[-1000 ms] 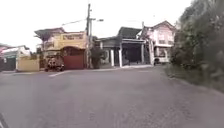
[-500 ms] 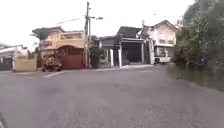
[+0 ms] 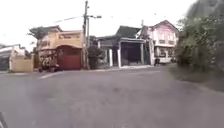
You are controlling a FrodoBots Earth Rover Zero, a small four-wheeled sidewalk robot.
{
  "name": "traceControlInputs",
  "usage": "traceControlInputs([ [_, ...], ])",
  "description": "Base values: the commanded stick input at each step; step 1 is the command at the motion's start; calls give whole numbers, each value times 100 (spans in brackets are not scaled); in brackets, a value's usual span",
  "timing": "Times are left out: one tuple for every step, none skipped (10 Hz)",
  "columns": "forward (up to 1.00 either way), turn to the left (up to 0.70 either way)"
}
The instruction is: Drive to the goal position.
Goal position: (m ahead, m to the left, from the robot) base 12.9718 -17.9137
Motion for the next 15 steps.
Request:
traceControlInputs([
  [70, 0],
  [70, 0],
  [70, 0],
  [70, 0],
  [70, 0],
  [70, 0],
  [70, 0],
  [70, 0],
  [70, 0],
  [70, 0],
  [70, 0],
  [70, 0],
  [70, 0],
  [70, 0],
  [70, 0],
])
